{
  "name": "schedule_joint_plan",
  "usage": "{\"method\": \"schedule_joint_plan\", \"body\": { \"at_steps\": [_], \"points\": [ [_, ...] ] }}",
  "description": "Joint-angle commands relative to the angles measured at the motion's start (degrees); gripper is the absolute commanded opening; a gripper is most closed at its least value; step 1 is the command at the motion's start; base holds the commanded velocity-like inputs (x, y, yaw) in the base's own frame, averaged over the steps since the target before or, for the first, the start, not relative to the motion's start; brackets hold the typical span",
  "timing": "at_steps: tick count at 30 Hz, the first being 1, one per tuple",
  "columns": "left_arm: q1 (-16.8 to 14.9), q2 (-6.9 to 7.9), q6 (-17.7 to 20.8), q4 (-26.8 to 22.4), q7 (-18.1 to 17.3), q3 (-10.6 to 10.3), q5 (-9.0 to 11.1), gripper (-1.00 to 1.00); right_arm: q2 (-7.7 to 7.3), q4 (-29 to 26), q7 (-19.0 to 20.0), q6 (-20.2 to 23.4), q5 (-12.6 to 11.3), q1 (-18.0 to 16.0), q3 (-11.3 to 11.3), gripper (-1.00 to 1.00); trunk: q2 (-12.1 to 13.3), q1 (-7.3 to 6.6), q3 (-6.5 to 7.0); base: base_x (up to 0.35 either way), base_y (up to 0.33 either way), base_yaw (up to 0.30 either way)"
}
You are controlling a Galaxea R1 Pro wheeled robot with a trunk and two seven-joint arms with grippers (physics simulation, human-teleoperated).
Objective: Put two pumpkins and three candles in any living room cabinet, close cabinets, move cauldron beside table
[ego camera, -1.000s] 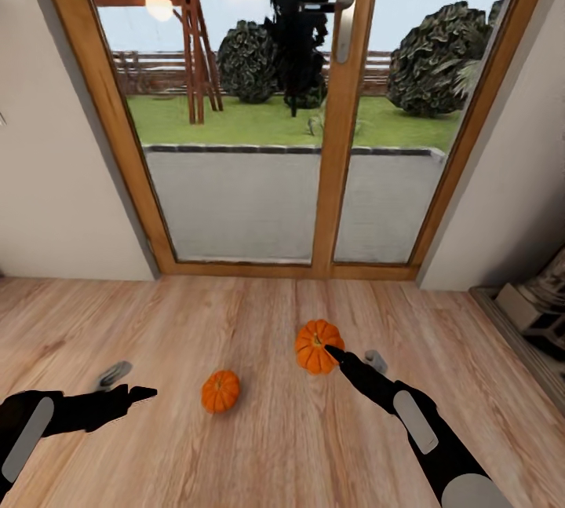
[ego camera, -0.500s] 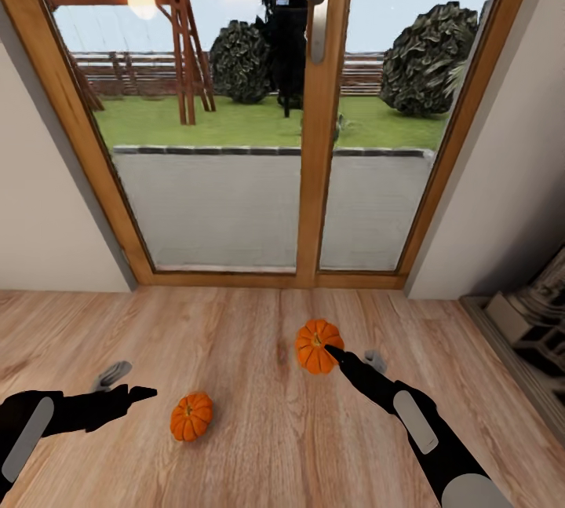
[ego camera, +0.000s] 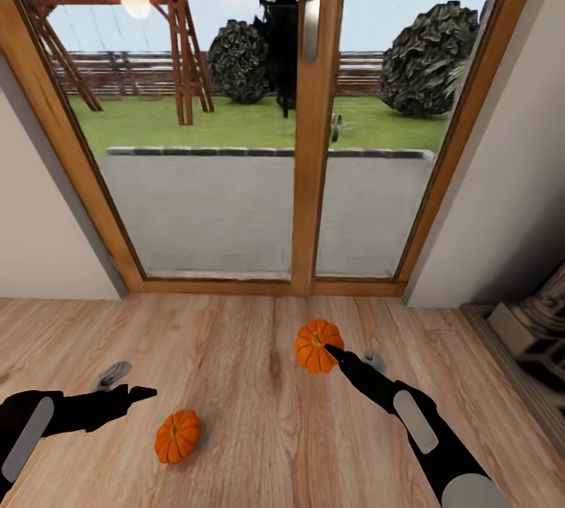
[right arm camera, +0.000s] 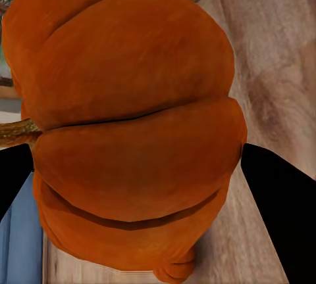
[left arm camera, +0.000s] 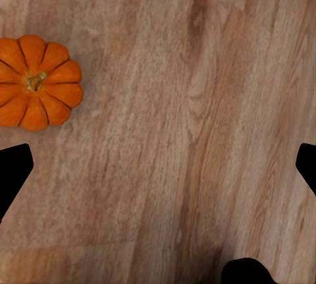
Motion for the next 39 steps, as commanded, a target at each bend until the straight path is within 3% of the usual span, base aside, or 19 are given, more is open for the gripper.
{"method": "schedule_joint_plan", "body": {
  "at_steps": [1, 12, 25, 30, 32, 36, 39],
  "points": [
    [0.0, 0.0, 0.0, 0.0, 0.0, 0.0, 0.0, 1.0, 0.0, 0.0, 0.1, 0.0, -0.1, 0.0, 0.0, -1.0, 0.0, 0.0, 0.0, 0.246, -0.001, 0.0],
    [0.0, 0.06, 0.0, 0.0, -0.3, 0.1, 0.3, 1.0, 0.0, 0.0, 0.1, 0.0, -0.1, 0.0, 0.1, -1.0, 0.0, 0.0, 0.0, 0.08, 0.0, 0.0],
    [0.0, 0.09, -0.3, 0.6, -0.3, 0.7, 0.4, 1.0, -0.09, 0.0, 0.1, -0.2, -0.1, 0.0, 0.1, -1.0, -5.2, 2.86, -2.33, 0.0, 0.0, 0.0],
    [0.0, 0.09, -2.3, 1.9, -0.3, 1.1, 0.5, 1.0, -0.08, -0.2, 0.2, -0.2, 0.0, 0.1, 0.2, -1.0, -7.2, 3.95, -3.23, 0.0, 0.0, 0.0],
    [0.0, 0.09, -3.6, 3.6, -0.2, 2.3, 0.7, 1.0, -0.05, -0.6, 0.3, -0.1, 0.0, 0.2, 0.3, -1.0, -8.0, 4.39, -3.59, 0.0, 0.0, 0.0],
    [0.0, 0.09, -6.5, 6.8, -0.3, 5.5, 1.5, 1.0, 0.68, -1.0, 6.3, 0.4, -0.1, 0.2, 1.0, -1.0, -8.6, 4.74, -4.42, 0.0, 0.0, 0.0],
    [0.0, 0.09, -7.3, 8.7, -0.3, 6.6, 1.9, 1.0, 1.82, -1.1, 11.7, 1.0, -0.2, 0.2, 1.3, -1.0, -8.6, 4.81, -5.09, 0.0, 0.0, 0.0]
  ]
}}
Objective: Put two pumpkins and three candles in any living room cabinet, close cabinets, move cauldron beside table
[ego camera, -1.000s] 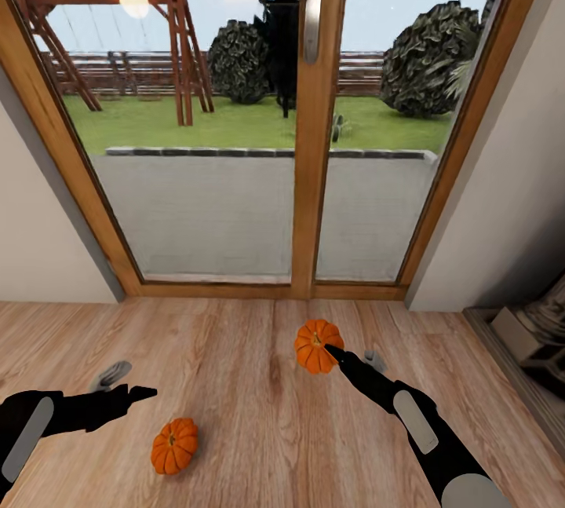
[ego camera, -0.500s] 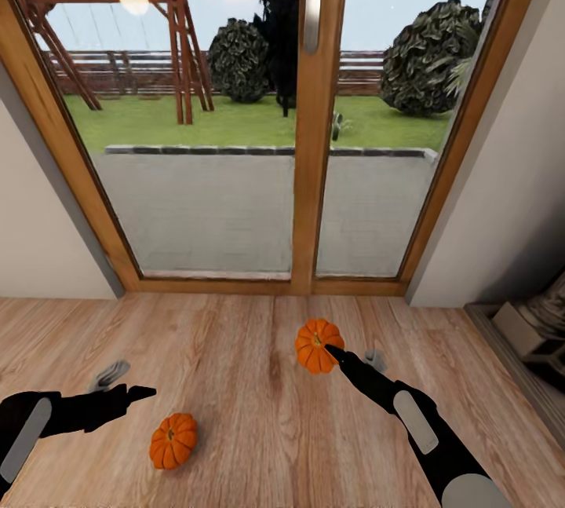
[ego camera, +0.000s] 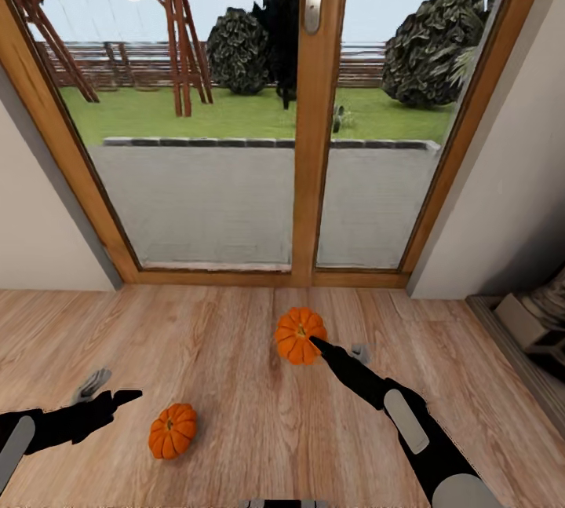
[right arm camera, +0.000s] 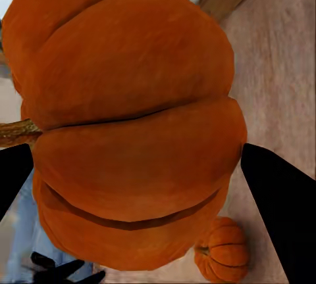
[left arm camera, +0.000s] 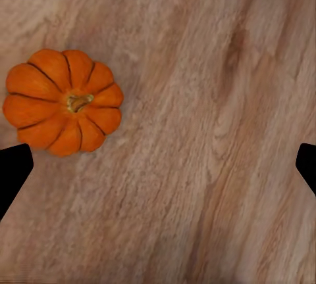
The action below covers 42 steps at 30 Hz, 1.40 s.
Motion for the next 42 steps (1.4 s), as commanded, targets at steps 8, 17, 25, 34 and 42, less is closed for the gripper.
{"method": "schedule_joint_plan", "body": {
  "at_steps": [8, 17, 25, 34, 42],
  "points": [
    [0.0, -0.12, -3.3, 7.1, 0.0, 0.8, 7.1, 1.0, 0.79, 0.0, 3.8, 4.1, -0.4, -0.1, -0.2, -1.0, -0.1, 0.21, -1.78, 0.0, 0.0, 0.0],
    [-0.3, -0.46, -8.1, 11.3, 0.0, 0.6, 9.0, 1.0, 0.72, -0.1, 2.7, 4.1, -0.3, -0.1, -0.4, -1.0, -0.2, 0.44, -3.78, 0.0, 0.0, 0.0],
    [-0.9, -0.44, -7.9, 11.3, 0.2, 0.7, 12.0, 1.0, 0.71, -0.1, 2.6, 3.9, -0.2, -0.1, -0.5, -1.0, -0.3, 0.65, -5.55, 0.0, 0.0, 0.0],
    [-0.9, -0.44, -8.0, 11.3, 0.2, 0.9, 12.3, 1.0, 0.74, -0.1, 1.5, 3.9, -0.2, -0.1, -0.5, -1.0, -0.5, 0.88, -7.54, 0.0, 0.0, 0.0],
    [-0.9, -0.54, -8.1, 11.3, 0.3, 5.3, 12.1, 1.0, 0.71, -0.1, 0.6, 3.9, -0.3, -0.1, -0.5, -1.0, -0.6, 1.08, -9.31, 0.0, 0.0, 0.0]
  ]
}}
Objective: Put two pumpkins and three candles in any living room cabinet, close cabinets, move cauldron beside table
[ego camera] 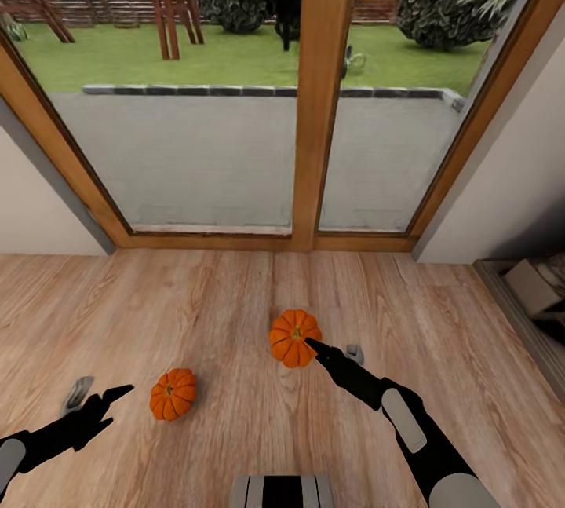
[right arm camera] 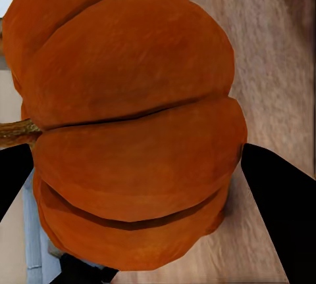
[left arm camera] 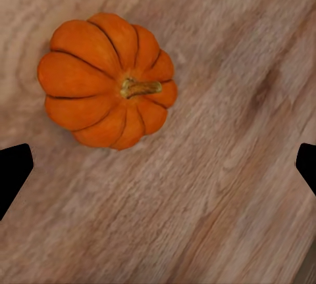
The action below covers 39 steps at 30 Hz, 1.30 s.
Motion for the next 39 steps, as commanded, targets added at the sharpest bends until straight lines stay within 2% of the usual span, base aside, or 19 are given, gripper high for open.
{"method": "schedule_joint_plan", "body": {
  "at_steps": [1, 4, 5, 6, 7, 8, 9, 12, 16, 34, 37, 39],
  "points": [
    [0.0, -0.01, 0.0, 0.0, 0.0, 0.1, 0.0, 1.0, -0.01, 0.0, 0.1, 0.1, -0.2, 0.0, 0.0, -1.0, 0.0, 0.02, -0.23, 0.0, 0.0, 0.0],
    [0.0, -0.04, -0.1, 0.0, -0.1, 0.3, 0.0, 1.0, -0.68, 0.0, 0.3, 0.5, -0.3, 0.0, -0.4, -1.0, -0.1, 0.1, -0.89, 0.0, 0.0, 0.0],
    [0.0, -0.05, -0.2, 0.0, -0.1, 0.4, 0.0, 1.0, -0.89, 0.0, 0.5, 0.8, -0.4, 0.0, -1.2, -1.0, -0.1, 0.13, -1.11, 0.0, 0.0, 0.0],
    [0.0, -0.05, -0.2, 0.0, -0.1, 0.4, 0.0, 1.0, -1.19, 0.0, 1.1, 1.6, -0.9, 0.0, -3.1, -1.0, -0.1, 0.15, -1.34, 0.0, 0.0, 0.0],
    [0.0, -0.06, -0.3, 0.0, -0.1, 0.4, 0.0, 1.0, -2.12, 0.0, 2.4, 4.0, -1.9, 0.0, -6.1, -1.0, -0.1, 0.18, -1.56, 0.0, 0.0, 0.0],
    [0.0, -0.06, -0.3, 0.0, -0.1, 0.4, 0.0, 1.0, -2.98, 0.0, 3.7, 6.7, -2.5, 0.0, -7.9, -1.0, -0.1, 0.2, -1.78, 0.0, 0.0, 0.0],
    [0.0, -0.06, -0.3, 0.0, -0.1, 0.4, 0.0, 1.0, -4.15, 0.0, 6.2, 11.3, -3.1, 0.0, -10.0, -1.0, -0.1, 0.23, -2.0, 0.0, 0.0, 0.0],
    [0.0, -0.17, -0.4, 0.0, 0.0, 0.3, 0.0, 1.0, -5.37, 0.0, 11.1, 17.0, -3.2, -0.1, -11.8, -1.0, -0.2, 0.31, -2.66, 0.0, 0.0, 0.0],
    [0.0, -0.23, -0.6, 0.0, 0.0, 0.4, 0.0, 1.0, -5.55, 0.0, 13.1, 18.8, -3.1, -0.2, -12.1, -1.0, -0.2, 0.41, -3.55, 0.0, 0.0, 0.0],
    [0.0, -0.24, -2.1, 0.0, -0.1, 0.4, 0.0, 1.0, -4.95, 0.1, 13.3, 18.5, -2.8, -0.2, -11.8, -1.0, -0.5, 0.87, -7.54, 0.0, 0.0, 0.0],
    [0.0, -0.24, -2.1, 0.0, -0.1, 0.4, 0.0, 1.0, -4.94, 0.1, 13.3, 17.6, -2.8, -0.2, -11.8, -1.0, -0.5, 0.95, -8.2, 0.0, 0.0, 0.0],
    [0.0, -0.24, -2.1, 0.0, -0.1, 0.4, 0.0, 1.0, -4.99, 0.2, 13.7, 15.1, -2.9, -0.2, -12.0, -1.0, -0.5, 1.0, -8.65, 0.0, 0.0, 0.0]
  ]
}}
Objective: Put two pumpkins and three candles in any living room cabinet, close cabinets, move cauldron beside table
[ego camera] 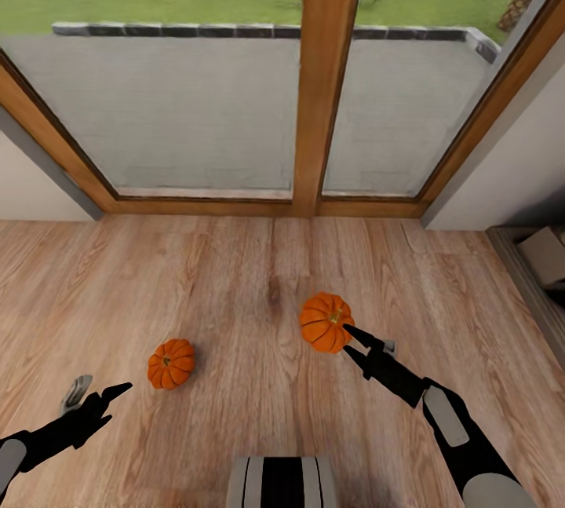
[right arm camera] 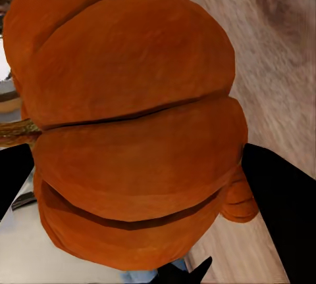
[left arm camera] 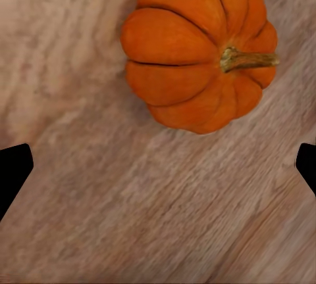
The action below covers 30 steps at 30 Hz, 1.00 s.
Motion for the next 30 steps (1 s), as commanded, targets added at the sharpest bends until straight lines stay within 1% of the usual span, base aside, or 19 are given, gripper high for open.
{"method": "schedule_joint_plan", "body": {
  "at_steps": [1, 4, 17, 22, 26, 30],
  "points": [
    [0.0, 0.0, 0.0, 0.0, 0.0, 0.0, 0.0, 1.0, 0.01, 0.0, 0.2, -0.3, -0.3, 0.0, 0.1, -1.0, 0.0, 0.02, -0.23, 0.0, 0.0, 0.0],
    [0.0, 0.0, -0.1, 0.0, 0.0, 0.0, 0.0, 1.0, 0.0, 0.0, 0.4, -1.1, -0.3, 0.0, 0.0, -1.0, -0.1, 0.1, -0.89, 0.0, 0.0, 0.0],
    [0.0, -0.06, 0.0, 0.0, -0.1, -0.1, 0.1, 1.0, 0.21, 0.2, 0.1, -1.9, -0.5, 0.0, 0.1, -1.0, -0.2, 0.43, -3.77, 0.0, 0.0, 0.0],
    [0.0, -0.01, 0.1, 0.0, 0.2, -0.2, 0.0, 1.0, 0.19, 0.3, -0.2, -3.6, -0.7, 0.0, 0.0, -1.0, -0.2, 0.43, -3.77, 0.06, -0.07, 0.0],
    [0.0, 0.0, 0.0, 0.0, 0.2, -0.1, 0.0, 1.0, 0.19, 0.3, -0.3, -3.7, -0.5, 0.0, 0.2, -1.0, -0.2, 0.43, -3.77, 0.228, -0.172, 0.0],
    [0.0, -0.01, 0.0, 0.0, 0.0, -0.1, 0.0, 1.0, 0.24, 0.3, -0.3, -3.8, -0.4, 0.0, 0.2, -1.0, -0.2, 0.43, -3.77, 0.159, -0.039, 0.0]
  ]
}}
